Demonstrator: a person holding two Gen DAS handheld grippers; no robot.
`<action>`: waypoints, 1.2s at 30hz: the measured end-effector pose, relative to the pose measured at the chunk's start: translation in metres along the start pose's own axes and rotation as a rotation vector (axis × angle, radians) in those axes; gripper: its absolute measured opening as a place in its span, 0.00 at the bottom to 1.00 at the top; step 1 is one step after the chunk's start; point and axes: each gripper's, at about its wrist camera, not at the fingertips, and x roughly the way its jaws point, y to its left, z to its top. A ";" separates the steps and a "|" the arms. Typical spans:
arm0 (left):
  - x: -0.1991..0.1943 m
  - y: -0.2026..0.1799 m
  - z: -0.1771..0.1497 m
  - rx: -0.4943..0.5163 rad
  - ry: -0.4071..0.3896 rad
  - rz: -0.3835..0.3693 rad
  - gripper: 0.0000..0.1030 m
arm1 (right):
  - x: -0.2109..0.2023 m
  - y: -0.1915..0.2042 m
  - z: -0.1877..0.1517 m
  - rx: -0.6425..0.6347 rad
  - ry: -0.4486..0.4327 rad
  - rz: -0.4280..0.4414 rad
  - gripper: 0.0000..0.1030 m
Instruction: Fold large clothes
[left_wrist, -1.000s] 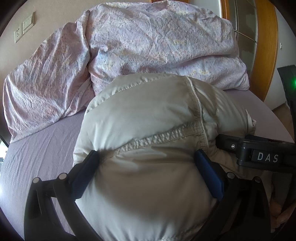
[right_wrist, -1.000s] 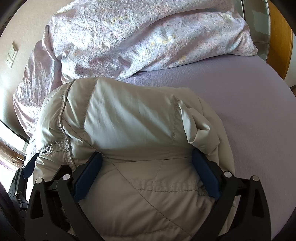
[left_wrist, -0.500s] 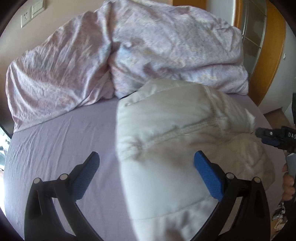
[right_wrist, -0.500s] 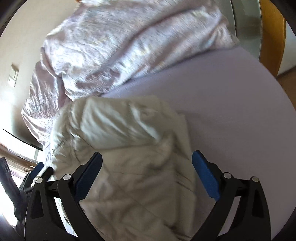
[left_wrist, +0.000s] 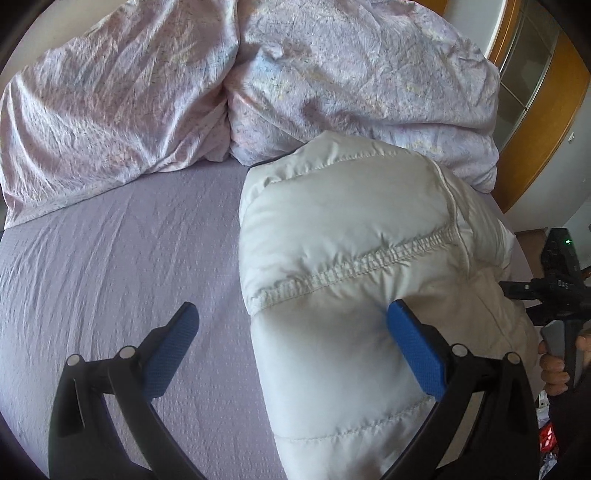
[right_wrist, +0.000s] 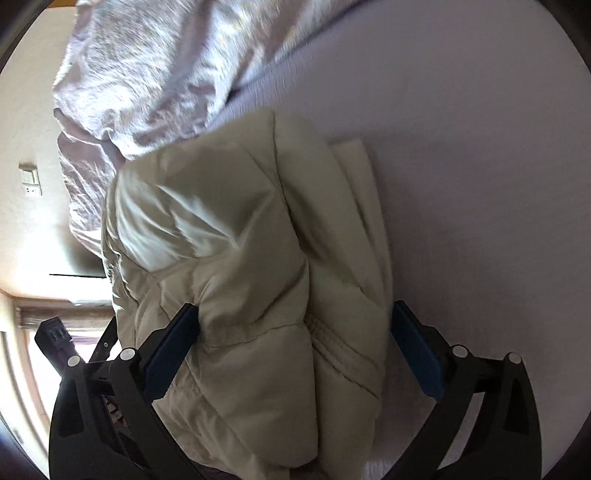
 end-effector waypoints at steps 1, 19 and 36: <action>0.000 0.001 0.000 -0.002 0.004 -0.007 0.98 | 0.001 0.001 -0.001 -0.003 0.003 0.015 0.99; 0.030 0.035 0.008 -0.101 0.084 -0.224 0.98 | 0.035 0.021 0.001 -0.040 0.001 0.137 0.86; 0.061 0.049 0.007 -0.258 0.141 -0.428 0.90 | 0.024 0.009 0.004 -0.024 -0.006 0.156 0.79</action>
